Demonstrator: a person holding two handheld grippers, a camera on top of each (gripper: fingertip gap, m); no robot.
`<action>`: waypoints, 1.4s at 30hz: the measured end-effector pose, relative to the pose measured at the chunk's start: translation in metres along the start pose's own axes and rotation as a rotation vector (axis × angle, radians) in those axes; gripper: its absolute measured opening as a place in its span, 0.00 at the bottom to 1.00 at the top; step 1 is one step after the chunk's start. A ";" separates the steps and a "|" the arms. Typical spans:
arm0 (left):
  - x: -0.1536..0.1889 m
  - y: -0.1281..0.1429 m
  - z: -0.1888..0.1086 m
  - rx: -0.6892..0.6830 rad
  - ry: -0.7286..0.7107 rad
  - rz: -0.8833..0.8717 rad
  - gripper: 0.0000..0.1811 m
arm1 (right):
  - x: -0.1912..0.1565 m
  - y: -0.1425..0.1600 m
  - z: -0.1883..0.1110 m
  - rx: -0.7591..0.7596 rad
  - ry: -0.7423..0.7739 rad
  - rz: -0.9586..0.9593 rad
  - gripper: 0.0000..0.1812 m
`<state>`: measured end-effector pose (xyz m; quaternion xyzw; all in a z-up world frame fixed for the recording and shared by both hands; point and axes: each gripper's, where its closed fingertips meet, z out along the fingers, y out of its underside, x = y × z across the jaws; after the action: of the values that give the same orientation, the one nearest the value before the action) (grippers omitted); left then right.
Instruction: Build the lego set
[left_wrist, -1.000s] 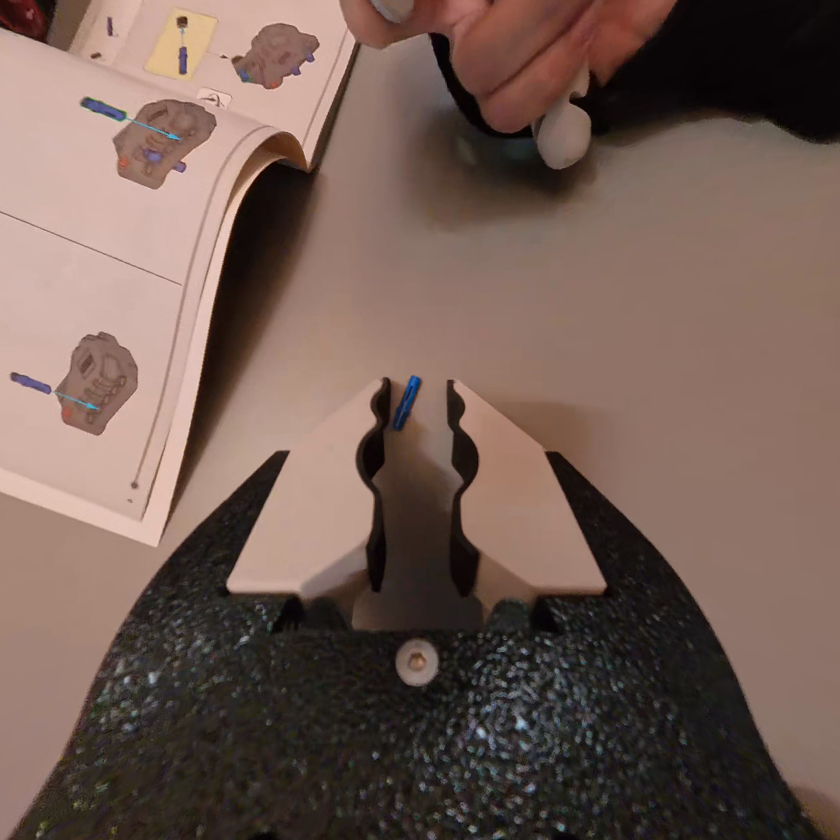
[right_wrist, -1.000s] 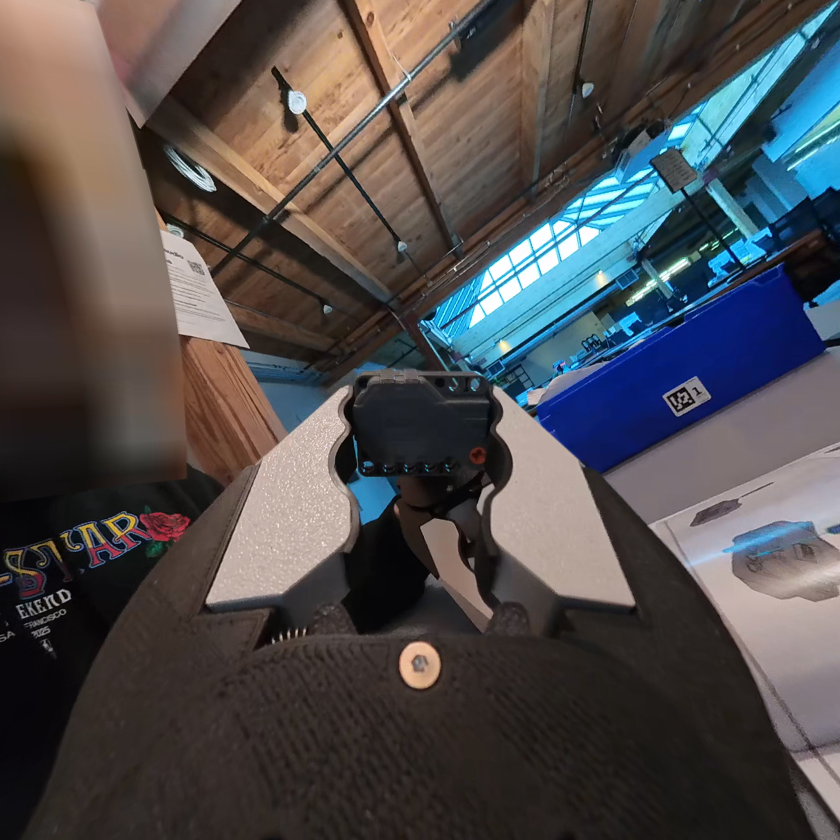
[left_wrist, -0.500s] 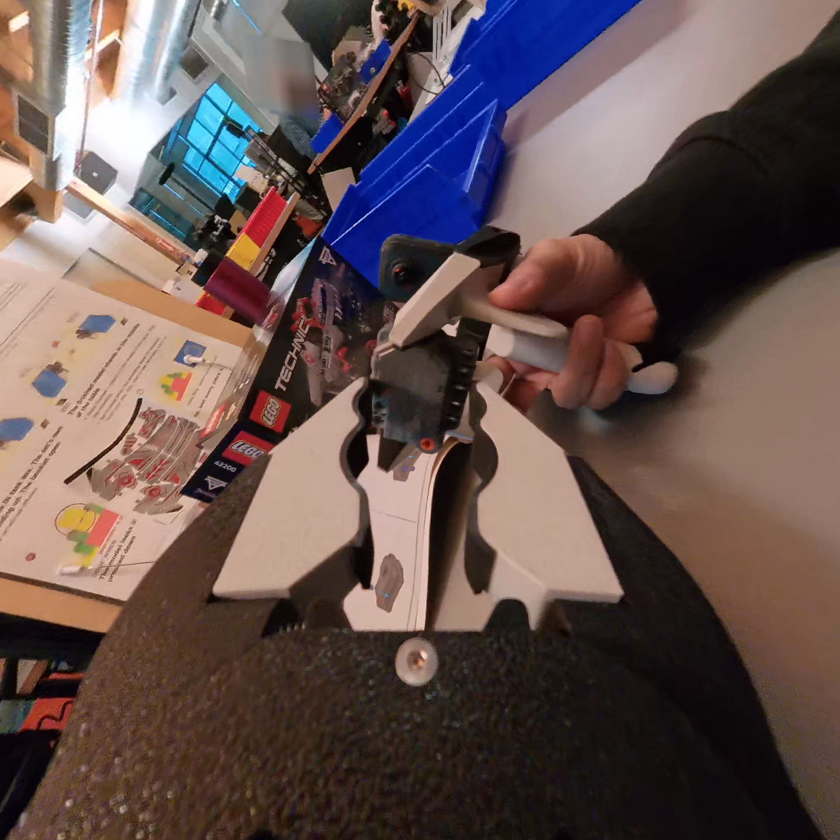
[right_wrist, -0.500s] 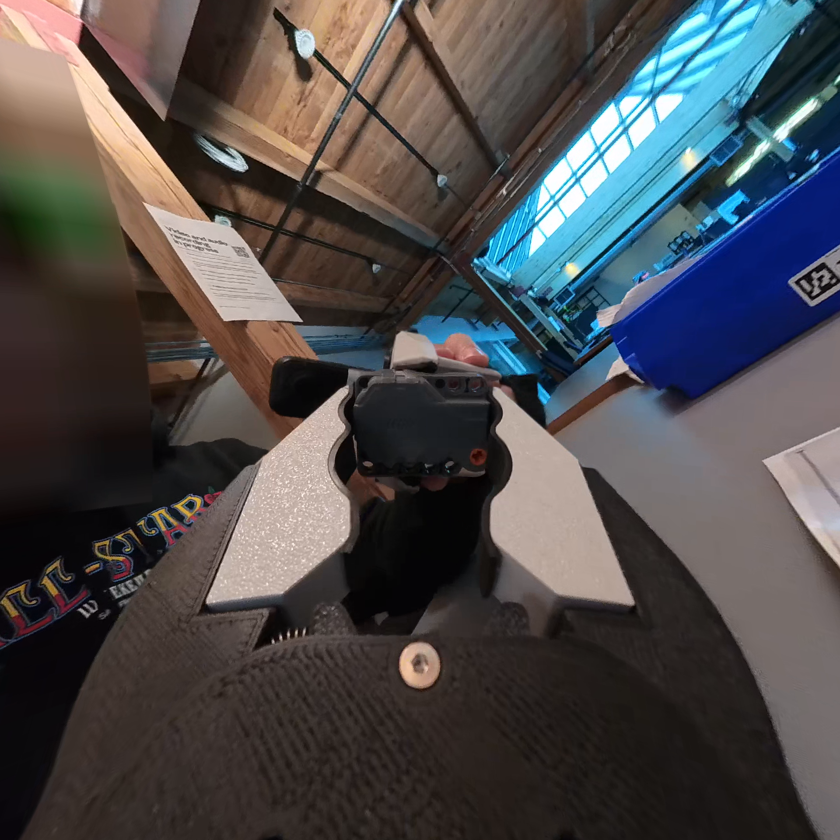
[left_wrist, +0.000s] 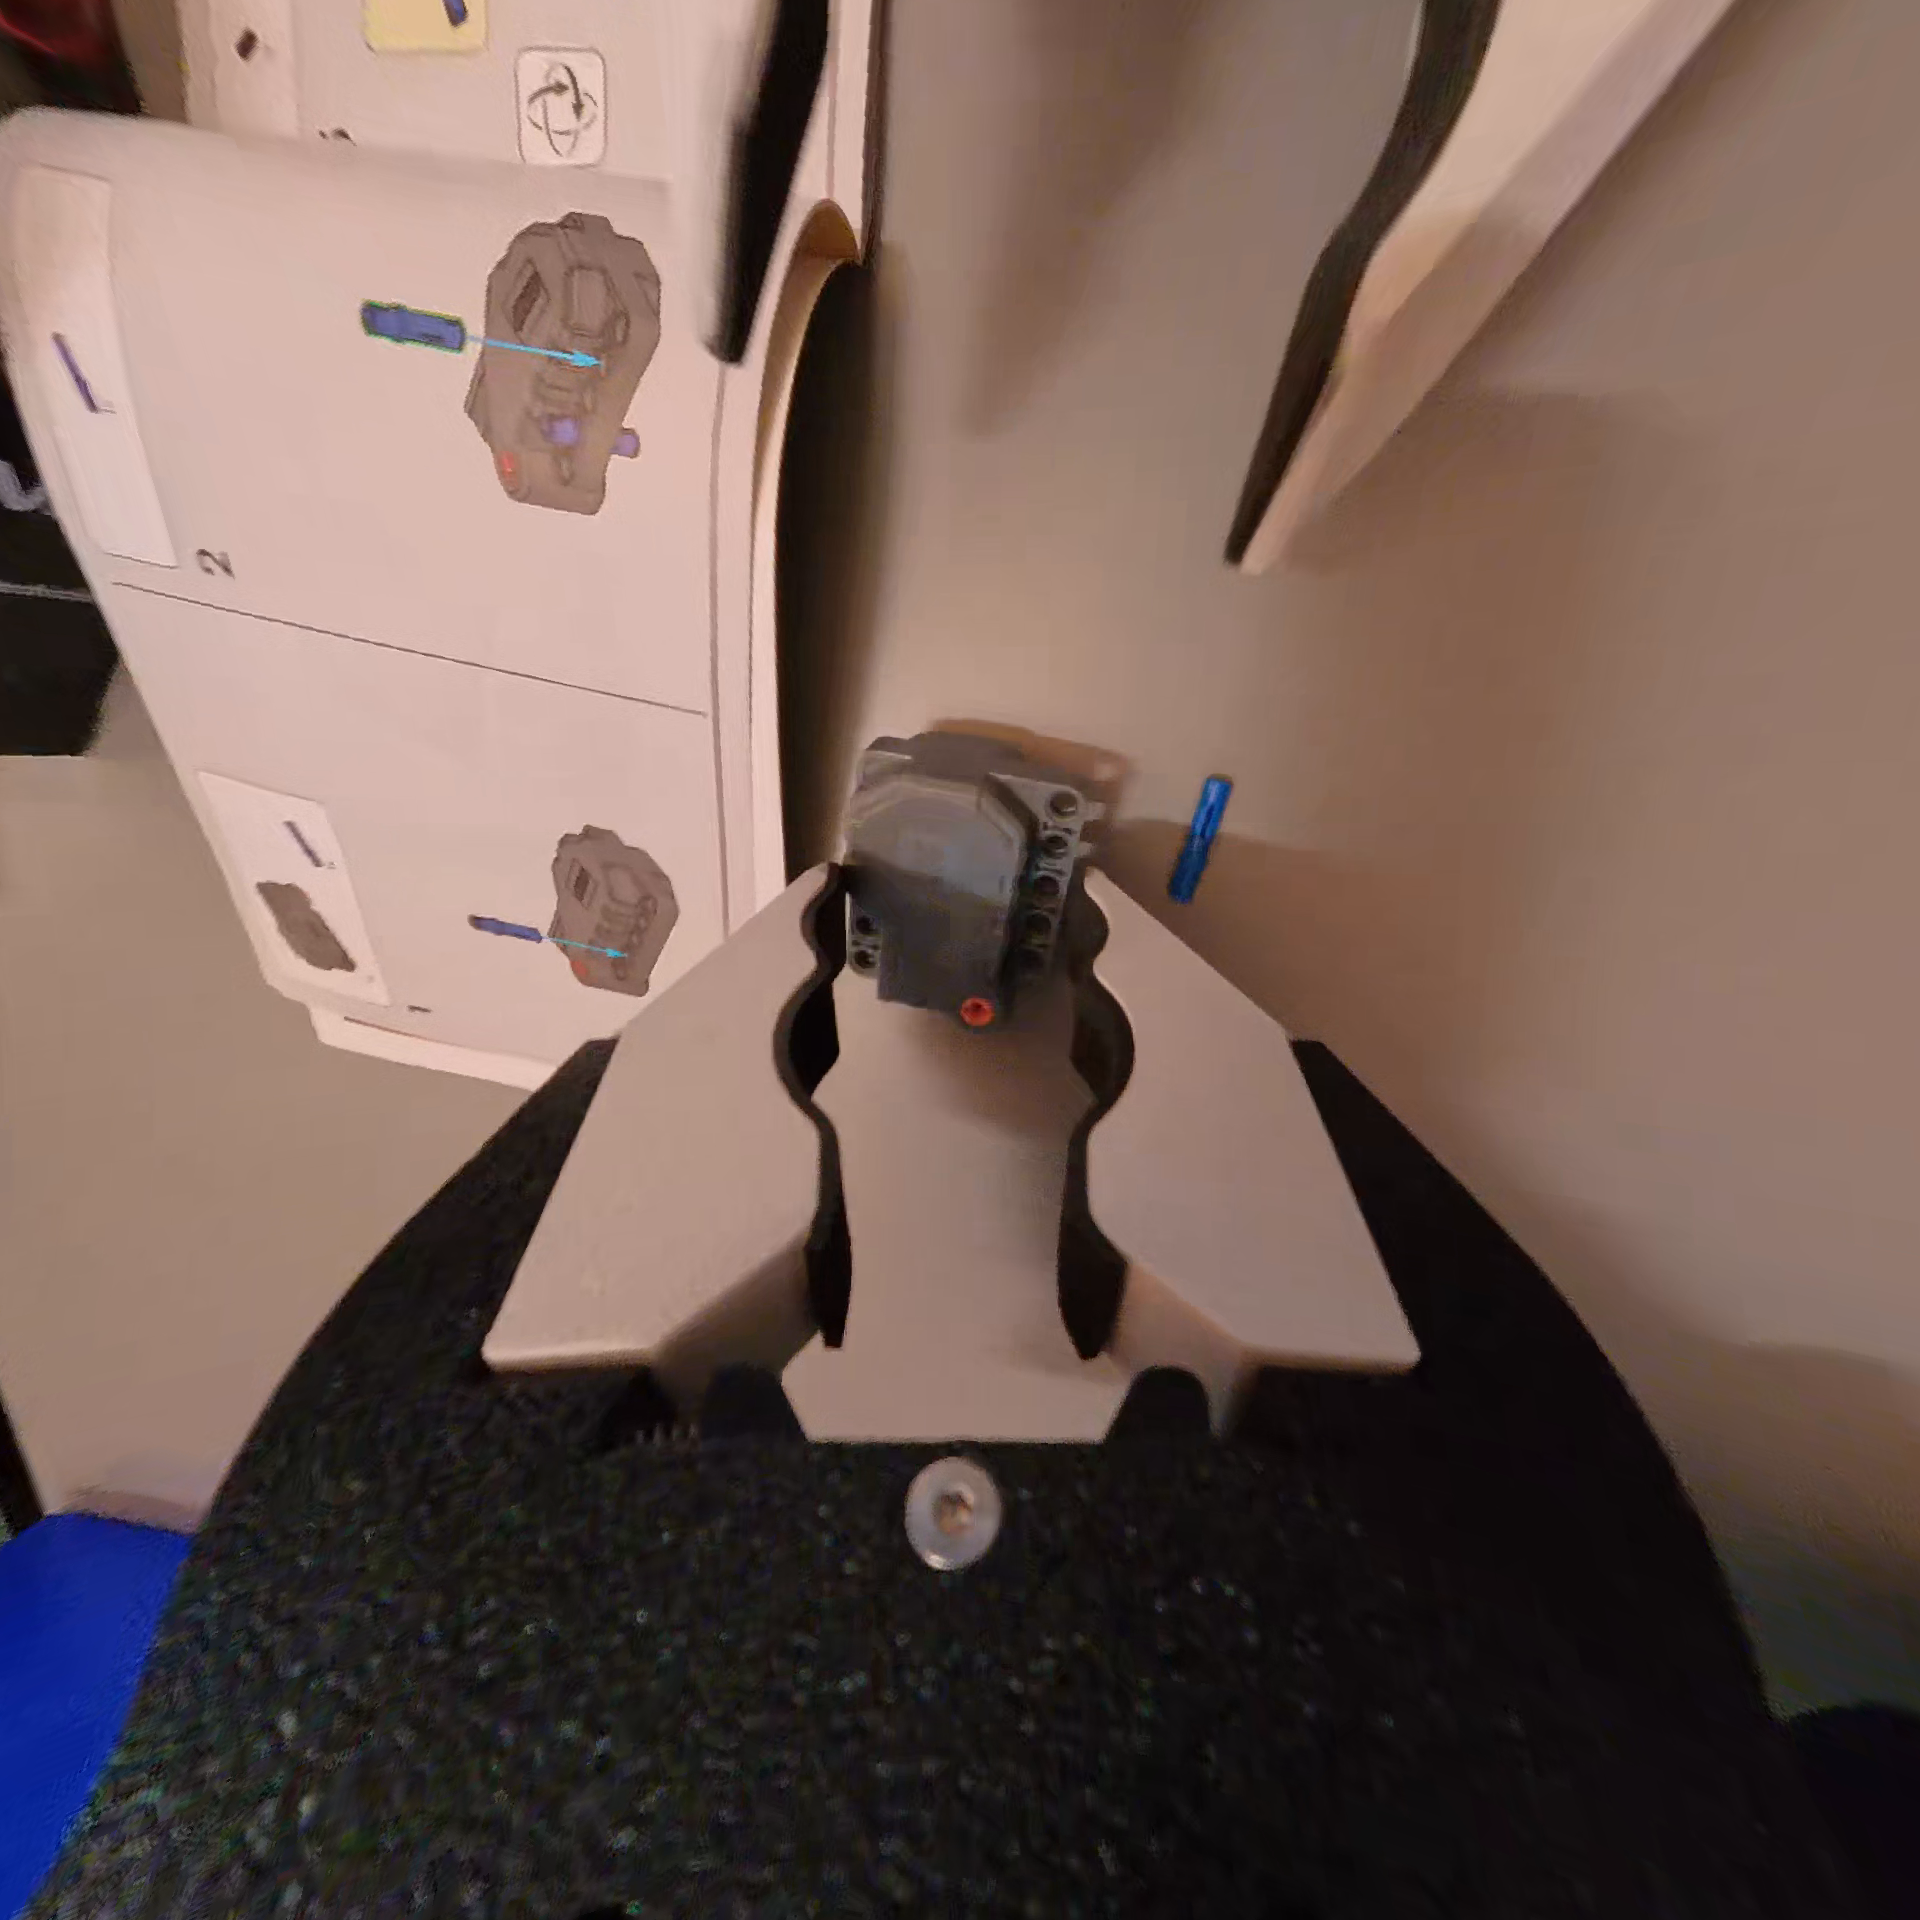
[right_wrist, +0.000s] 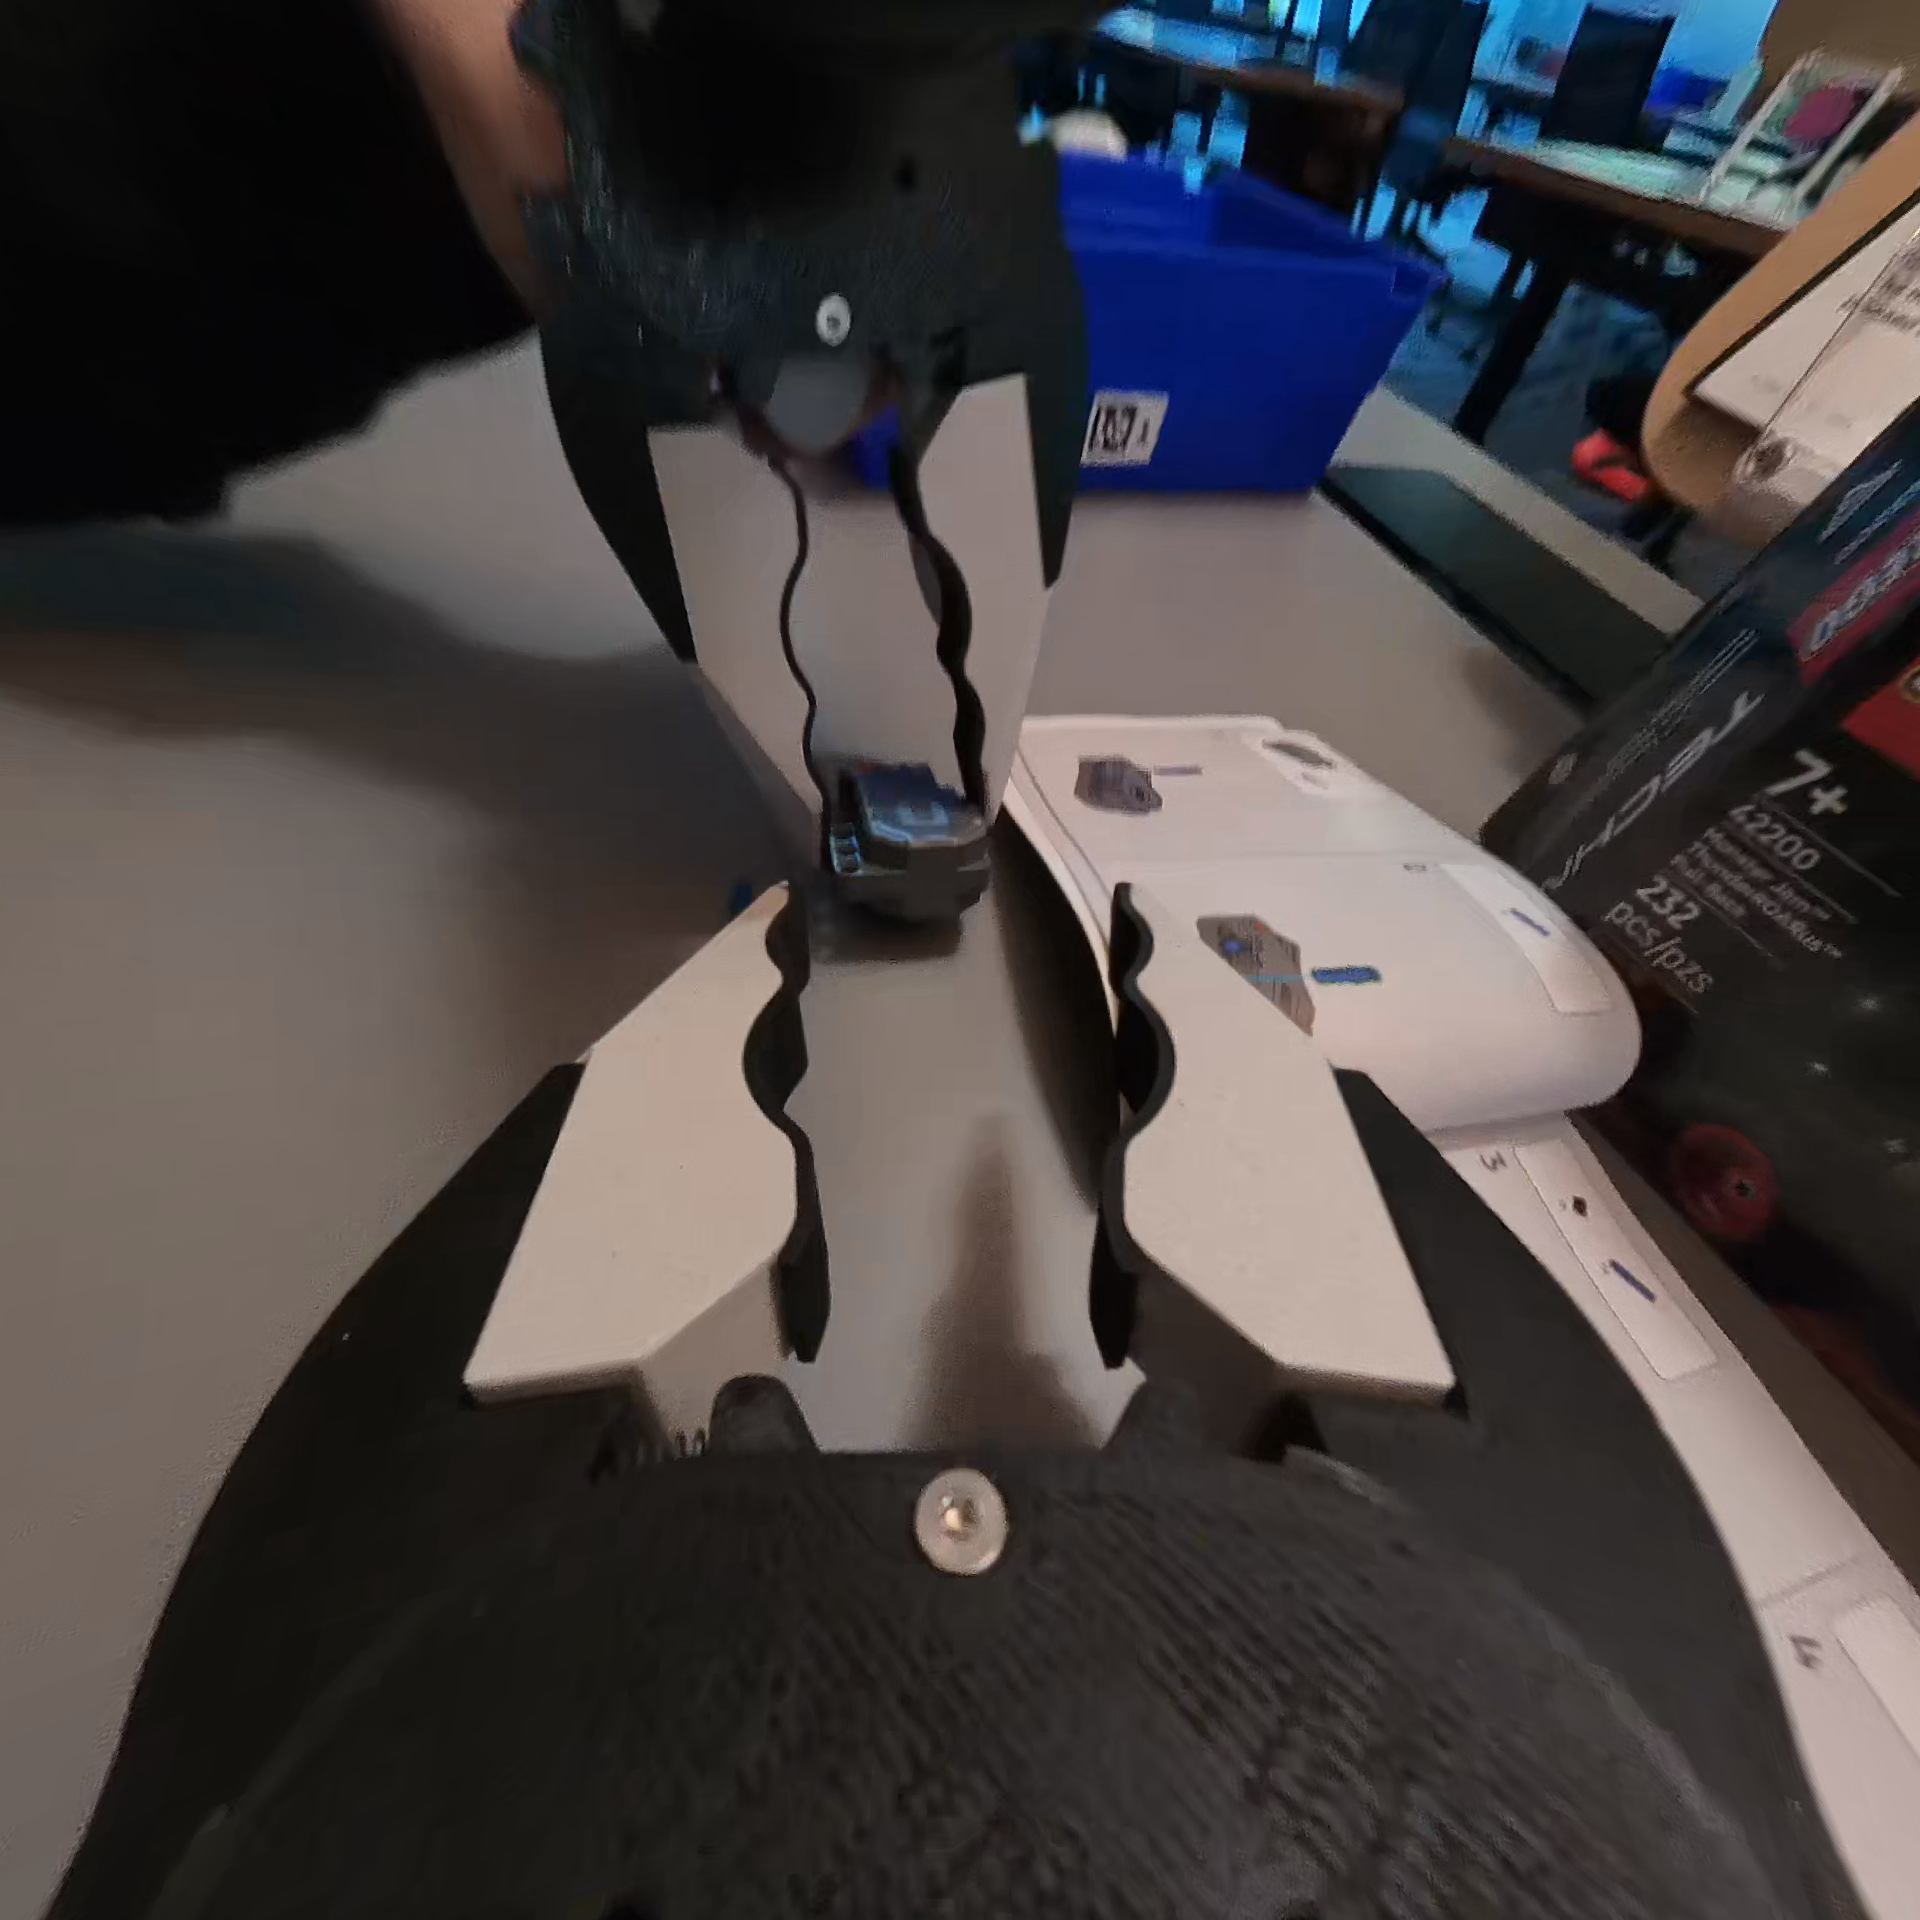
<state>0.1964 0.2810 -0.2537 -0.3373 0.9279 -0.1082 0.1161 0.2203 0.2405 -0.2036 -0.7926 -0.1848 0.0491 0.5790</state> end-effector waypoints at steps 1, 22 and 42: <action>0.000 -0.003 0.002 0.000 0.005 -0.017 0.22 | -0.001 0.005 0.002 -0.034 0.000 -0.014 0.31; 0.018 -0.009 0.005 0.374 0.083 -0.035 0.20 | -0.022 0.028 0.032 -0.244 -0.146 -0.109 0.29; 0.033 0.015 -0.006 0.536 0.097 -0.011 0.16 | -0.024 0.046 0.017 -0.325 -0.142 -0.054 0.23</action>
<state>0.1613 0.2713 -0.2568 -0.2939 0.8688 -0.3666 0.1561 0.2037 0.2356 -0.2557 -0.8651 -0.2518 0.0588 0.4298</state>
